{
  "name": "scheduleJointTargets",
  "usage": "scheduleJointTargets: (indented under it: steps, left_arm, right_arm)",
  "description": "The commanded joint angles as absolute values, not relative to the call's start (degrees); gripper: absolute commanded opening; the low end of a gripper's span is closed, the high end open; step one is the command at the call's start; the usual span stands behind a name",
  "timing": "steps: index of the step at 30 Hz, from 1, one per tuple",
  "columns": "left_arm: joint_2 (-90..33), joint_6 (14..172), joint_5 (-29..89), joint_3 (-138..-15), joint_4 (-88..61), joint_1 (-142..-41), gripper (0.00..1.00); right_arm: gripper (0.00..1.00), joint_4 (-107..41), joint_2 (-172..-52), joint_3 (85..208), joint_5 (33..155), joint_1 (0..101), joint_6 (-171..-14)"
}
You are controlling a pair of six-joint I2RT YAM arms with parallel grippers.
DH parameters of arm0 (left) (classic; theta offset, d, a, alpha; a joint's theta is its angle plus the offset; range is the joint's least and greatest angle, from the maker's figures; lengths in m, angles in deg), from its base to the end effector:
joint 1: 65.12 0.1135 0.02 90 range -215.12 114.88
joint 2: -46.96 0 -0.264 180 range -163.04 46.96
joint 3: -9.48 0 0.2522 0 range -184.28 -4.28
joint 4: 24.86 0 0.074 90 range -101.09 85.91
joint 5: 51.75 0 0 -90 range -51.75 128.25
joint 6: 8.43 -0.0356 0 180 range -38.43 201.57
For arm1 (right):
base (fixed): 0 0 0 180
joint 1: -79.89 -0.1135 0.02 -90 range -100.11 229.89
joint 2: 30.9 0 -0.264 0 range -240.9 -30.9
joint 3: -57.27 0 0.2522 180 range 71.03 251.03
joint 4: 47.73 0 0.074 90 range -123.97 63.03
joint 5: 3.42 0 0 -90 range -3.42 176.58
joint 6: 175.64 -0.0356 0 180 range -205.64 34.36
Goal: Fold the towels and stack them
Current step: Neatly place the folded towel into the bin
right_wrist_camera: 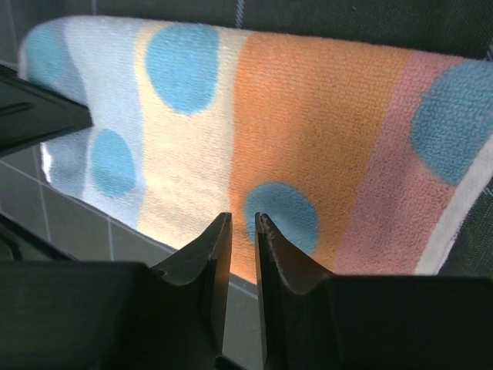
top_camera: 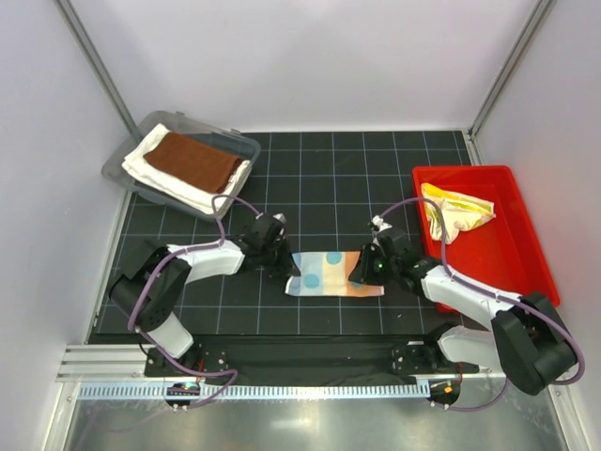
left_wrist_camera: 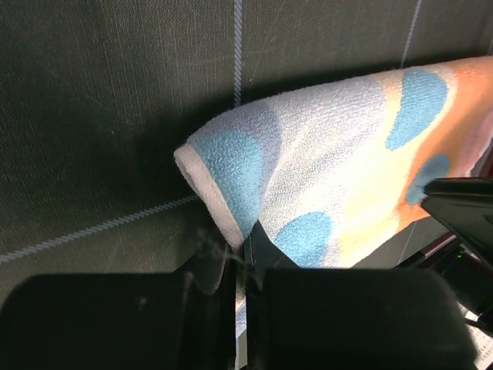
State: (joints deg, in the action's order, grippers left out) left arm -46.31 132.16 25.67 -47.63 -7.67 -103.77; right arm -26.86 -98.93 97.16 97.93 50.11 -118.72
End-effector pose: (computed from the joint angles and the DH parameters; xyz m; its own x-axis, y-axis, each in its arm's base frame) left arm 0.2323 -0.1957 0.1410 -0.9472 -0.2081 -0.2440 -0.0327 0.8195 -0.5721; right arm 0.1832 0.1129 0.1572 -0.8759 0.1153 -0.4685 -0.1443 0.8639 0.4825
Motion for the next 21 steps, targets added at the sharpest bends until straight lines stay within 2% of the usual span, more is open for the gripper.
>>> scheduleJointTargets:
  steps: [1, 5, 6, 8, 10, 11, 12, 21]
  left_arm:
    - [-46.74, 130.53, 29.44, -50.41, 1.81, -104.93, 0.0]
    - [-44.54, 123.95, 38.73, -57.87, 16.1, -104.93, 0.0]
    - [-44.53, 120.45, 41.21, -61.11, 18.07, -104.93, 0.0]
    - [-45.4, 117.27, 45.34, -64.47, 23.59, -104.93, 0.0]
    - [-45.94, 112.71, 47.9, -68.59, 26.33, -104.84, 0.0]
    - [-46.29, 111.03, 49.57, -69.75, 28.35, -104.76, 0.0]
    - [-46.46, 109.45, 51.67, -71.06, 29.33, -104.15, 0.0]
    - [-51.91, 91.34, 60.12, -87.76, 37.06, -94.39, 0.0]
  right_arm:
    - [0.27, -24.93, -95.51, 101.35, 99.06, 50.27, -118.33]
    - [0.36, -21.5, -91.99, 104.69, 99.32, 50.27, -118.24]
    - [0.47, -20.8, -90.94, 105.22, 99.06, 50.27, -118.07]
    - [0.56, -19.3, -90.06, 106.62, 98.45, 50.35, -117.81]
    - [0.7, -18.33, -89.18, 107.42, 98.27, 50.27, -117.63]
    - [0.82, -18.24, -89.09, 108.2, 98.27, 50.27, -117.54]
    - [0.99, -17.89, -89.09, 108.65, 98.18, 50.27, -117.45]
    - [1.0, -19.03, -89.43, 111.37, 97.3, 50.35, -116.84]
